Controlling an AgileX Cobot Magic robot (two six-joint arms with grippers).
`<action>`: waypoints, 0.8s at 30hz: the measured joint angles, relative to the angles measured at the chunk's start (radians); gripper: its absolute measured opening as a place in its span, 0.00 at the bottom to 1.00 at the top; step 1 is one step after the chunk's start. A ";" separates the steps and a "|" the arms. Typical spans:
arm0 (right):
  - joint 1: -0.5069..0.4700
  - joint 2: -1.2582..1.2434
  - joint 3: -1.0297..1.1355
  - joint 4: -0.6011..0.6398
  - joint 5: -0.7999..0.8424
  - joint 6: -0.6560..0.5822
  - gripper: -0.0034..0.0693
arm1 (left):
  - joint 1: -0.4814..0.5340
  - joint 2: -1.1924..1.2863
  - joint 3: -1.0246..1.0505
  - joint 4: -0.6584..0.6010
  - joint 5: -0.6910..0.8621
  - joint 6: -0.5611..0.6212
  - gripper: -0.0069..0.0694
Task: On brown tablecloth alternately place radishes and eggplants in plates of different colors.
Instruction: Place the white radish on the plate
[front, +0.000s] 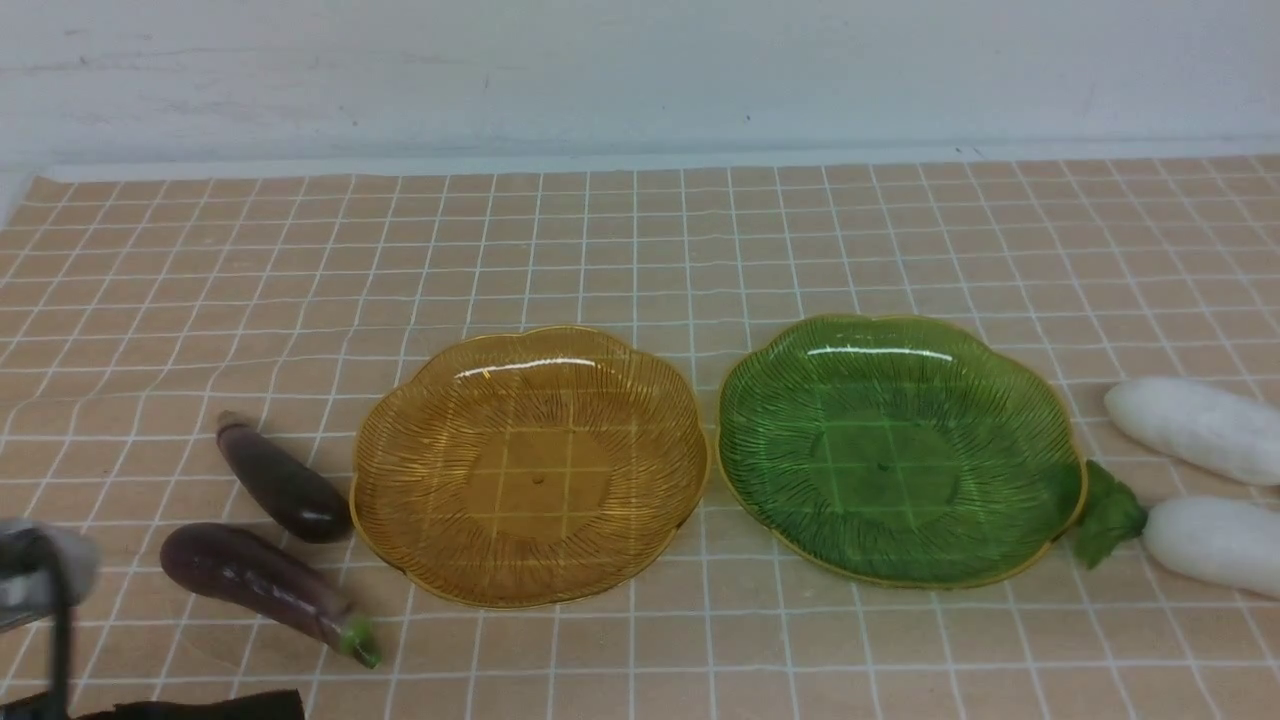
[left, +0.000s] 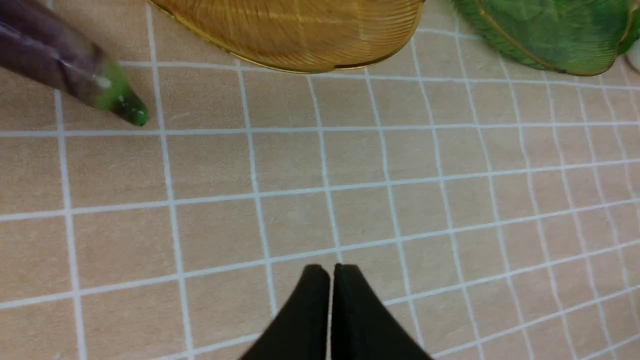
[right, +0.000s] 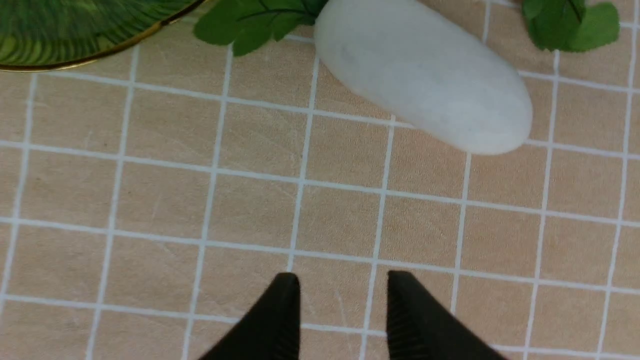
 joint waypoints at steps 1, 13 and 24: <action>0.000 0.034 -0.006 -0.011 -0.015 -0.012 0.39 | 0.000 0.012 -0.001 0.000 0.000 0.010 0.09; 0.001 0.428 -0.019 -0.312 -0.319 -0.291 0.93 | 0.000 0.023 -0.001 0.000 0.009 0.089 0.10; 0.001 0.626 -0.050 -0.580 -0.420 -0.209 0.87 | 0.000 0.023 -0.001 0.000 0.024 0.091 0.10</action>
